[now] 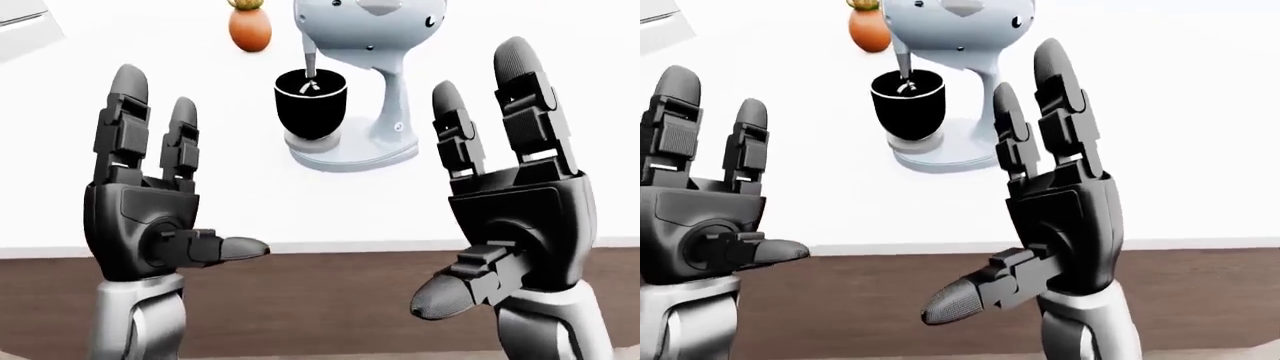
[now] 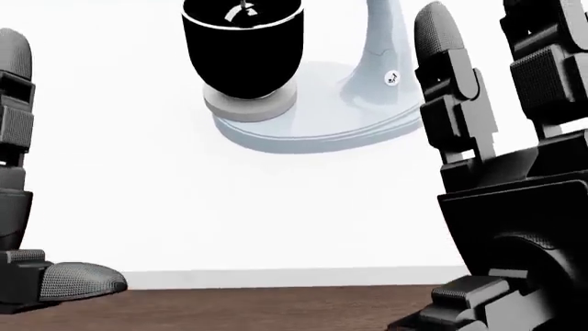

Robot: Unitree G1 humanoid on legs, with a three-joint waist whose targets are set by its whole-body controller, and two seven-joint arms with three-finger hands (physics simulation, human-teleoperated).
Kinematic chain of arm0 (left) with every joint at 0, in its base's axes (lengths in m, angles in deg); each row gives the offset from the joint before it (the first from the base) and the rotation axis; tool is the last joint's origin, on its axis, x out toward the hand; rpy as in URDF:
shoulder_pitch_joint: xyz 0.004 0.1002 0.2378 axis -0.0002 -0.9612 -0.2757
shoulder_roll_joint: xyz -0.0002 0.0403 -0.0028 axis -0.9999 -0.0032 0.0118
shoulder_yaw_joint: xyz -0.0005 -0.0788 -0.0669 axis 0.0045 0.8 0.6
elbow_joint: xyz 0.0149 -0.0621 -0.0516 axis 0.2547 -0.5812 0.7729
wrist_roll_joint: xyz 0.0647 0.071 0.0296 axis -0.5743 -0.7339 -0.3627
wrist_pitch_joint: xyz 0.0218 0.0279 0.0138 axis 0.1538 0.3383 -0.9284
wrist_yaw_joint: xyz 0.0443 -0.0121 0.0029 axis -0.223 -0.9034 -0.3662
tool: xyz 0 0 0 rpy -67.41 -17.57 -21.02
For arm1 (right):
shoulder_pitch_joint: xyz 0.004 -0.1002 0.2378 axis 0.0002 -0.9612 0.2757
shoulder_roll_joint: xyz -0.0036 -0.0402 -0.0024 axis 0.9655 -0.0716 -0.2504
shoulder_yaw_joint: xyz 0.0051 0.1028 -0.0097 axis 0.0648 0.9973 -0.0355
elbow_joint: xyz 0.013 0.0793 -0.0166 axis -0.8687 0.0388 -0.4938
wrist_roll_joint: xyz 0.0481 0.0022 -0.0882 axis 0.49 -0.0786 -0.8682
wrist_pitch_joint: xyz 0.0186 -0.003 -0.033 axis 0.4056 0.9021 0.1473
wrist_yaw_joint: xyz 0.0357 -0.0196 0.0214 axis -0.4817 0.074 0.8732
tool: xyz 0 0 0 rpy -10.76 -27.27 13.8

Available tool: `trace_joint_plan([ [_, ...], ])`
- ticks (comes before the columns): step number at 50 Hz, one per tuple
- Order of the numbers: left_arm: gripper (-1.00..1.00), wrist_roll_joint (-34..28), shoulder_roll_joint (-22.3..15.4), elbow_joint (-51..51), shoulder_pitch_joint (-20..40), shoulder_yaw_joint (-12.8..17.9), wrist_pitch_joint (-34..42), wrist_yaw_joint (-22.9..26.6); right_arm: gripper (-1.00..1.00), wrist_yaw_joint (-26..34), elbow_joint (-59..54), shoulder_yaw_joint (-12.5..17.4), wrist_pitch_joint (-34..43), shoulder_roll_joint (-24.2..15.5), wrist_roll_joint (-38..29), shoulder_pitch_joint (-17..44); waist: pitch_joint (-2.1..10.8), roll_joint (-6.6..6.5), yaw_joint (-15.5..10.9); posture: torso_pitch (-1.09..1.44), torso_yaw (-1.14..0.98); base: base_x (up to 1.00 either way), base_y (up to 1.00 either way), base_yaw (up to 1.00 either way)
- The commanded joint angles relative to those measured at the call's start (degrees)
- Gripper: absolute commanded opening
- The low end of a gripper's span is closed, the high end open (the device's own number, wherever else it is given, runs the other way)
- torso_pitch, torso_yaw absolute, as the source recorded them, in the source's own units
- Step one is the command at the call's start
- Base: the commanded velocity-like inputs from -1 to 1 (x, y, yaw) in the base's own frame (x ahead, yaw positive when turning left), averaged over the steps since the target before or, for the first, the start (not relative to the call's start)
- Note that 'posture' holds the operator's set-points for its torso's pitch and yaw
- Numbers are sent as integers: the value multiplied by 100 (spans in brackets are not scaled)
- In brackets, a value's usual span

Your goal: Open the stand mixer head.

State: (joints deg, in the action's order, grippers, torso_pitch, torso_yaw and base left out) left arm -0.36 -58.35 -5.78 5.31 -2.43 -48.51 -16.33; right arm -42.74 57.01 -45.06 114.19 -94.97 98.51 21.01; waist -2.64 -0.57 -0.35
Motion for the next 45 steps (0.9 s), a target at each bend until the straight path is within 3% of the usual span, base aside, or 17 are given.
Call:
trace_joint_plan([
  [1, 96, 14, -18, 248, 118, -28, -136, 32, 100, -19, 208, 97, -157, -34, 46, 112, 30, -146, 9, 0, 0, 46, 0, 0],
  [2, 96, 12, -16, 249, 116, -31, -137, 33, 100, -11, 208, 92, -156, -29, 28, 109, -61, -156, -7, 0, 0, 45, 0, 0],
  [4, 96, 10, -16, 244, 115, -29, -140, 37, 100, -12, 208, 27, -177, -35, -53, 81, -47, -98, 5, 0, 0, 12, 0, 0],
  [5, 96, 22, -19, 252, 123, -21, -128, 27, 100, -25, 208, 43, -162, -24, -59, 103, 110, -87, 11, 0, 0, 0, 0, 0],
  [8, 97, 6, -13, 242, 108, -35, -144, 40, 100, -36, 208, 77, -140, -7, -48, 129, 101, 197, -30, 0, 0, 0, 0, 0],
  [11, 96, 18, -18, 239, 115, -19, -136, 43, 100, -41, 208, 111, -164, -16, 51, 127, 151, 97, -49, 0, 0, 0, 0, 0],
  [12, 97, 17, -18, 240, 113, -22, -139, 45, 100, -52, 208, 133, -151, -32, 106, 141, 304, 85, -12, 0, 0, 21, 0, 0],
  [14, 97, 13, -16, 245, 111, -28, -137, 44, 100, -57, 208, 96, -162, -51, 62, 120, -97, 87, 39, 0, 0, 45, 0, 0],
  [15, 97, 4, -13, 245, 110, -34, -142, 43, 100, -42, 208, 52, -173, -52, -11, 96, -145, 115, 62, 0, 0, 18, 0, 0],
  [16, 97, 8, -14, 244, 115, -29, -139, 39, 100, -30, 208, 33, -183, -38, -37, 78, -109, 98, 78, 0, 0, 2, 0, 0],
  [17, 96, 22, -22, 253, 125, -17, -122, 31, 100, -38, 208, 57, -165, -28, -27, 98, 46, 80, 89, 0, 0, 0, 0, 0],
  [18, 97, 22, -22, 256, 124, -20, -122, 30, 100, -49, 208, 82, -143, -20, -15, 120, 97, 5, 98, 0, 0, 0, 0, 0],
  [19, 97, 15, -17, 251, 114, -27, -133, 37, 100, -52, 208, 95, -139, -20, -2, 128, 99, -95, 108, 0, 0, 0, 0, 0],
  [21, 97, 2, -10, 253, 110, -40, -140, 40, 100, -54, 208, 88, -157, -42, 65, 110, 50, -32, 116, 0, 0, 0, 0, 0],
  [23, 96, -4, -9, 236, 109, -38, -151, 47, 100, -51, 208, 68, -163, -55, 36, 89, 151, 1, 93, 0, 0, 0, 0, 0],
  [27, 97, 11, -17, 245, 113, -20, -141, 47, 100, -38, 208, 68, -154, -24, 4, 95, 188, 68, 47, 0, 0, 0, 0, 0],
  [45, 96, -266, -11, 186, 111, -138, -131, 107, 100, 105, 208, 82, -49, 142, -145, 53, 217, 59, 12, -1, 0, 0, 0, 0],
])
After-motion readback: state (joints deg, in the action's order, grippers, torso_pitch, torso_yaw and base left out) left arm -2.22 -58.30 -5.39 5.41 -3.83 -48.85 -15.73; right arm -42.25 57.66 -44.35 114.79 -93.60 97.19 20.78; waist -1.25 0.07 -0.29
